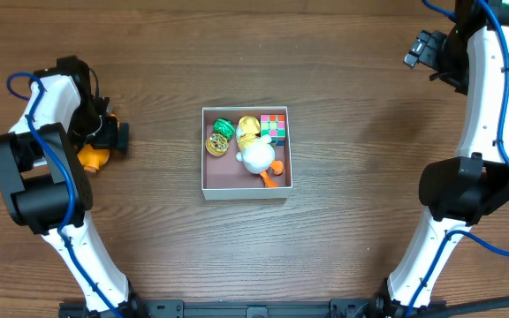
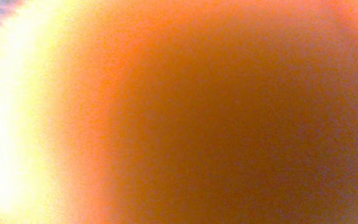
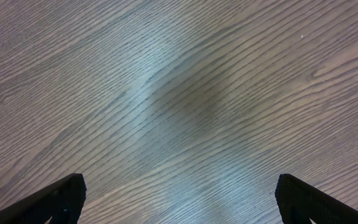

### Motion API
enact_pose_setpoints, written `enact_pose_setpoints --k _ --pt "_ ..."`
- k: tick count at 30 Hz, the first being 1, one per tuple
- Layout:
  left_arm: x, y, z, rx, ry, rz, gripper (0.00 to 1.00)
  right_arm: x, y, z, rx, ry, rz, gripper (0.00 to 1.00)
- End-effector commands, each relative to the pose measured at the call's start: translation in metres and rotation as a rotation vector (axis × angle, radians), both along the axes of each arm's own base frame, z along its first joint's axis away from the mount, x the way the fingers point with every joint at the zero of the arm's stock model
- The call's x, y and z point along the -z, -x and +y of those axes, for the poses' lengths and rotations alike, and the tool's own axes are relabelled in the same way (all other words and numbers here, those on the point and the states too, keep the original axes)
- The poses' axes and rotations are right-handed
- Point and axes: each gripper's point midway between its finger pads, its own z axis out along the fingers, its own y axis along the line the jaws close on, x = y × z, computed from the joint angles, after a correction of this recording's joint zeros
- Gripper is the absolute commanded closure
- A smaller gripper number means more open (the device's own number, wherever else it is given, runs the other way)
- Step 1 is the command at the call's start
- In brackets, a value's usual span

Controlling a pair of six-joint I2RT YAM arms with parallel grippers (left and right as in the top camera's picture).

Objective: Pack container
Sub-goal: 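Carry the orange dinosaur into the box and lower it in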

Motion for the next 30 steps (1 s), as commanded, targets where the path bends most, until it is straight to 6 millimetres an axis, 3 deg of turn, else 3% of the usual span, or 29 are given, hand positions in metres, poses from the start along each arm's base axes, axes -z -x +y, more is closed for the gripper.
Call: enact_pose_setpoints --k 1,3,5,6,11,16,21,23,26,30 --pt "-0.015 -0.021 -0.001 0.027 0.013 -0.046 0.16 -0.009 0.002 -0.003 0.009 0.017 -0.023 0.00" --pt "-0.026 -0.029 0.000 0.027 0.008 -0.065 0.29 -0.009 0.002 -0.003 0.009 0.017 -0.023 0.00" --pt "-0.035 -0.035 0.002 0.027 0.003 -0.084 0.59 -0.009 0.002 -0.003 0.009 0.017 -0.023 0.00" --pt "-0.037 -0.036 0.002 0.024 0.002 -0.088 0.68 -0.009 0.002 -0.003 0.009 0.017 -0.023 0.00" --pt "-0.051 -0.039 0.002 0.009 0.001 -0.091 0.85 -0.009 0.002 -0.003 0.009 0.017 -0.023 0.00" --pt "-0.078 -0.047 0.000 0.016 0.003 -0.117 0.86 -0.009 0.002 -0.003 0.009 0.017 -0.023 0.00" --pt "-0.130 -0.075 -0.019 0.039 0.066 -0.248 0.82 -0.009 0.002 -0.003 0.009 0.017 -0.023 0.00" --pt "-0.166 -0.089 -0.040 0.072 0.118 -0.336 0.80 -0.009 0.002 -0.003 0.009 0.017 -0.023 0.00" --pt "-0.202 -0.096 -0.076 0.135 0.188 -0.410 0.80 -0.009 0.002 -0.003 0.009 0.017 -0.023 0.00" --pt "-0.235 -0.089 -0.139 0.276 0.224 -0.447 0.80 -0.009 0.002 -0.003 0.009 0.017 -0.023 0.00"
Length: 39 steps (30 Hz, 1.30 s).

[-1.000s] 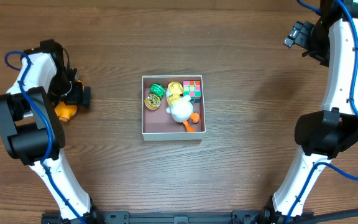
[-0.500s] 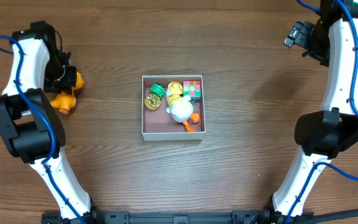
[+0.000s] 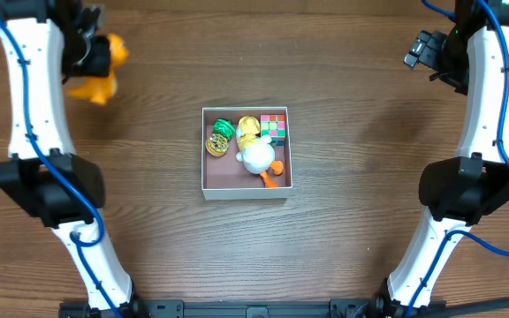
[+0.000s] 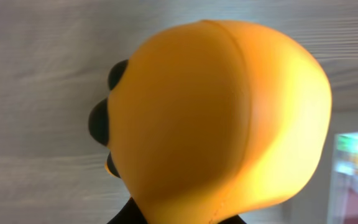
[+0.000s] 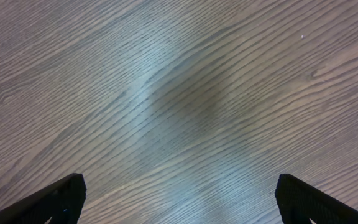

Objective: Pack container
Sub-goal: 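Carry the orange dinosaur into the box and lower it in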

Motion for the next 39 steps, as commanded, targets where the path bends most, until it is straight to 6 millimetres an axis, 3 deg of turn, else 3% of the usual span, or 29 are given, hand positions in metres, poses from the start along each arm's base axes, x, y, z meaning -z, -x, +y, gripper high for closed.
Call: enact_pose_setpoints --k 1,8,12,18,23,33,39 --pt "-0.035 0.003 -0.084 0.179 0.082 -0.068 0.79 -0.009 0.002 -0.003 0.010 0.017 -0.023 0.00" --pt "-0.029 0.038 -0.203 0.446 0.084 -0.026 0.72 -0.009 0.002 -0.003 0.010 0.017 -0.023 0.00" --pt "-0.011 0.053 -0.228 0.467 0.064 0.039 0.71 -0.009 0.002 -0.003 0.010 0.017 -0.023 0.00" --pt "0.028 0.084 -0.240 0.383 0.063 0.226 0.78 -0.009 0.002 -0.003 0.010 0.017 -0.023 0.00" --pt "0.046 0.100 -0.244 0.278 0.063 0.322 0.75 -0.009 0.002 -0.003 0.010 0.017 -0.023 0.00" --pt "0.050 0.110 -0.249 -0.001 0.073 0.399 0.67 -0.009 0.002 -0.003 0.010 0.017 -0.023 0.00" --pt "0.055 0.104 -0.234 -0.116 -0.008 0.373 0.60 -0.009 0.002 -0.003 0.010 0.017 -0.023 0.00"
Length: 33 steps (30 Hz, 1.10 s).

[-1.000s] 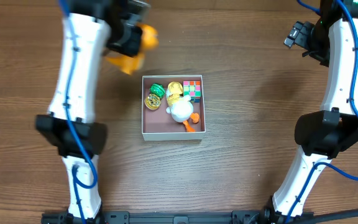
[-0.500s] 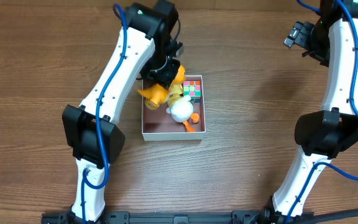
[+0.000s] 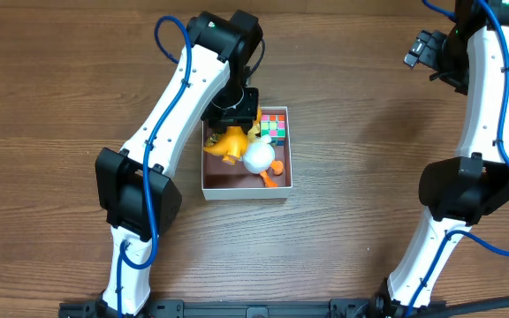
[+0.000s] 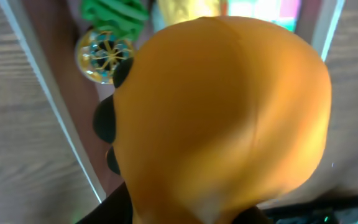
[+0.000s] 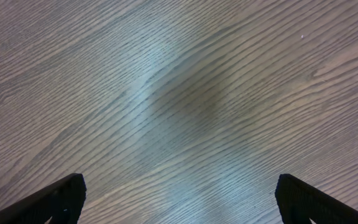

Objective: Pack container
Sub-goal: 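Carry the orange dinosaur into the box and lower it in, then open the left gripper and withdraw the left arm from the box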

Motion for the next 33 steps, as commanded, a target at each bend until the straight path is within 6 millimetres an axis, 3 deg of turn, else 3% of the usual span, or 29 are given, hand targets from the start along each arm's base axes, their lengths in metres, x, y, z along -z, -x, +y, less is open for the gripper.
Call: enact_pose_setpoints --k 1,10,13,24,29,32,33 --pt "0.005 0.000 0.007 -0.099 -0.068 0.000 0.60 -0.009 0.002 -0.003 0.009 0.017 -0.023 0.00" --pt "0.036 0.012 0.012 -0.097 -0.101 0.075 0.60 -0.009 0.002 -0.003 0.009 0.017 -0.023 0.00" --pt "0.038 0.013 0.012 -0.097 -0.103 0.081 0.44 -0.009 0.002 -0.003 0.009 0.017 -0.023 0.00" --pt "0.039 0.003 0.006 -0.085 -0.075 0.042 0.38 -0.009 0.002 -0.003 0.009 0.017 -0.023 0.00" --pt "0.023 -0.010 -0.003 -0.004 0.016 -0.015 0.37 -0.009 0.002 -0.003 0.009 0.017 -0.023 0.00" --pt "-0.001 -0.025 -0.006 0.037 0.055 -0.097 0.35 -0.009 0.002 -0.003 0.009 0.017 -0.023 0.00" --pt "-0.023 -0.035 -0.007 0.074 0.085 -0.171 0.28 -0.009 0.002 -0.003 0.009 0.017 -0.023 0.00"
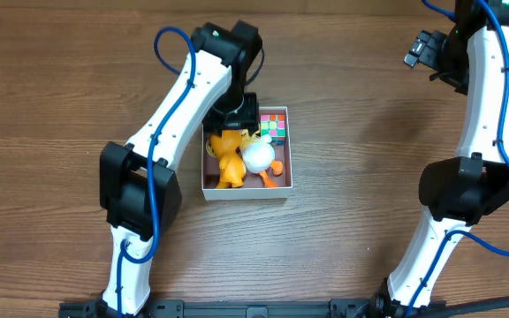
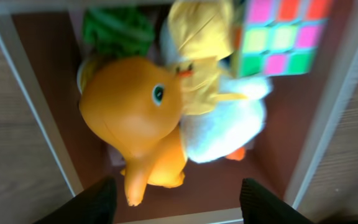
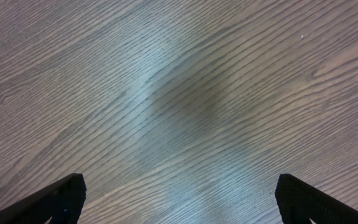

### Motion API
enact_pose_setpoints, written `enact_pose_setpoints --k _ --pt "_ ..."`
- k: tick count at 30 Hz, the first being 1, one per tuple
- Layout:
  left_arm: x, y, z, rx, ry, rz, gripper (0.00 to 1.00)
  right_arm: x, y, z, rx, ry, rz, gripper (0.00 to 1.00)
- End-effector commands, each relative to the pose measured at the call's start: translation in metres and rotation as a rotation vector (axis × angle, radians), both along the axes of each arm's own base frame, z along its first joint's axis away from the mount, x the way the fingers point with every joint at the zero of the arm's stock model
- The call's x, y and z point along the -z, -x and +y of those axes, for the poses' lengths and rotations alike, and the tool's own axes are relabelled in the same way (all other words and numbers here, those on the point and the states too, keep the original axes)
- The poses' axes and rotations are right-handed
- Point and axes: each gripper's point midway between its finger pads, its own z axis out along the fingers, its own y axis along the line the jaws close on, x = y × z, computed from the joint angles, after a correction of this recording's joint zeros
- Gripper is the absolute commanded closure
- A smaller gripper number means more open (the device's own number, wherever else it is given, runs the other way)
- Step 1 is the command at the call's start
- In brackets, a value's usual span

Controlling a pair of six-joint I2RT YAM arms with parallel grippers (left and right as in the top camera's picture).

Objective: Pack container
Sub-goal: 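Open the left gripper and withdraw the left arm from the box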

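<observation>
A white box with a brown floor sits mid-table. In it lie an orange rubber animal, a white duck, a colour cube, a yellow toy and a green piece. My left gripper hangs open just above the box's far side, nothing between its fingers. At the table's far right, my right gripper stands open over bare wood.
Brown wood-grain table surrounds the box on every side. The left arm reaches from the near left across to the box; the right arm rises along the right edge.
My left gripper has let go of the orange animal and opened. The animal now lies in the box's left half beside the white duck. The right arm has not moved.
The left gripper was first down on the orange animal at the far left of the table. Then it held the animal up near the back left corner, then over the box. Now the animal lies inside the box and the gripper is open.
</observation>
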Motion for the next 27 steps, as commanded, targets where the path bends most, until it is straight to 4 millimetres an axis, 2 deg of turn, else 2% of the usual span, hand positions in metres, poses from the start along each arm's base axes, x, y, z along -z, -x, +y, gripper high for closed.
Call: enact_pose_setpoints --k 1,5,8,16,21,24,27 --pt "-0.059 -0.028 -0.006 0.111 0.101 -0.188 0.24 -0.009 0.002 -0.003 0.009 0.017 -0.023 0.00" --pt "-0.112 -0.039 -0.008 0.151 0.141 -0.348 0.00 -0.009 0.002 -0.003 0.009 0.017 -0.023 0.00" --pt "-0.141 -0.038 -0.002 0.177 0.133 -0.425 0.00 -0.009 0.002 -0.003 0.008 0.017 -0.023 0.00" --pt "-0.187 -0.023 0.006 0.200 0.157 -0.545 0.00 -0.009 0.002 -0.003 0.009 0.017 -0.023 0.00" --pt "-0.222 0.003 0.015 0.218 0.179 -0.617 0.00 -0.009 0.002 -0.003 0.009 0.017 -0.023 0.00" --pt "-0.240 0.029 0.022 0.228 0.190 -0.645 0.00 -0.009 0.002 -0.003 0.009 0.017 -0.023 0.00" --pt "-0.250 0.060 0.033 0.238 0.189 -0.650 0.00 -0.009 0.002 -0.003 0.009 0.017 -0.023 0.00"
